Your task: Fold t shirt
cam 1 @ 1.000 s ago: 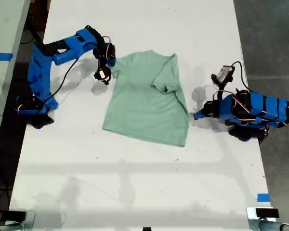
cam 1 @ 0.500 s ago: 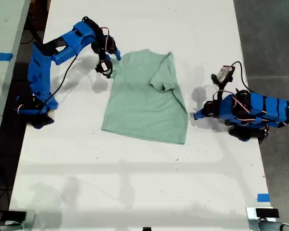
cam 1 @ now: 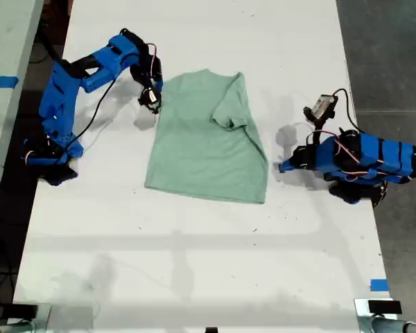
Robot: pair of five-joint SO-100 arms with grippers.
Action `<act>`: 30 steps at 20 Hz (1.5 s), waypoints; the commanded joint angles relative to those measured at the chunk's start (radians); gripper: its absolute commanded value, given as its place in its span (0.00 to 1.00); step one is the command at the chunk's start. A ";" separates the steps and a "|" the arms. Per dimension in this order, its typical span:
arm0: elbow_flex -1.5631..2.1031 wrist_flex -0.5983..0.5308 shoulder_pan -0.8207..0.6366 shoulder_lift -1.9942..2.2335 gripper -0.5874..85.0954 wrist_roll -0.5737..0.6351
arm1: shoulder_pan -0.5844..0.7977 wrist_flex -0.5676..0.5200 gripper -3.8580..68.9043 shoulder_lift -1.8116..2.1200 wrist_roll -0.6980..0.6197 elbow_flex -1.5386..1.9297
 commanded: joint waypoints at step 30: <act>-0.124 -0.040 0.433 0.495 0.01 -0.192 | -0.012 -0.009 0.06 0.011 -0.015 0.017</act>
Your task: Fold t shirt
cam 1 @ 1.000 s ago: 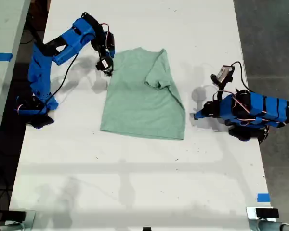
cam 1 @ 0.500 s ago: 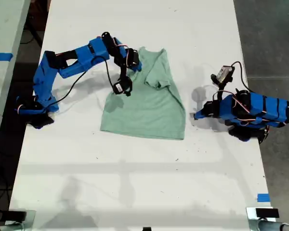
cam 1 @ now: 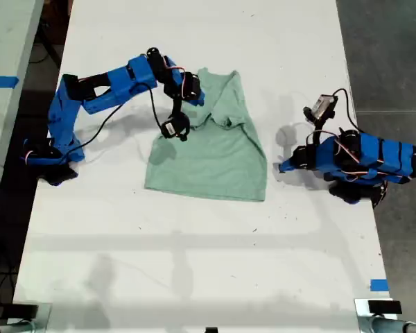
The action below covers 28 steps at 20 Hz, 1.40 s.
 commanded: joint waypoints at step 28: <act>2.303 -0.336 0.299 2.454 0.01 -0.331 | -0.009 -0.008 0.06 0.011 0.002 0.020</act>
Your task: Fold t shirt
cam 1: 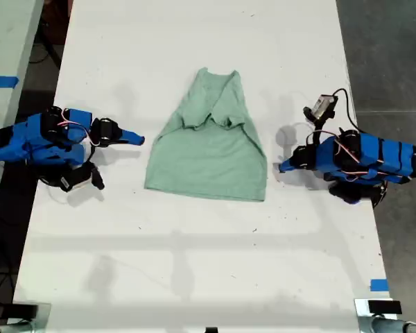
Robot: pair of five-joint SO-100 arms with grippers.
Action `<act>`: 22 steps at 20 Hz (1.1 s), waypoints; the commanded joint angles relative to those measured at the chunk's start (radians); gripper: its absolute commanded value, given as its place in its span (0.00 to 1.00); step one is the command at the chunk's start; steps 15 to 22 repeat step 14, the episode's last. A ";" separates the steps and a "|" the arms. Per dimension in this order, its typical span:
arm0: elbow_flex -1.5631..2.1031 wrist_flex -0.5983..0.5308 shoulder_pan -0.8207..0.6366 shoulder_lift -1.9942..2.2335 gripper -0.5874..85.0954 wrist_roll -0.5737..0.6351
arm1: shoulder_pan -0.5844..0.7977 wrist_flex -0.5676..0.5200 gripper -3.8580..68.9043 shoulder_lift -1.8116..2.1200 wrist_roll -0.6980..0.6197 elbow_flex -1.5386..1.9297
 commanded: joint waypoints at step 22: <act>0.011 0.005 -0.003 0.009 0.01 -0.028 | -0.012 -0.008 0.06 0.011 0.006 0.020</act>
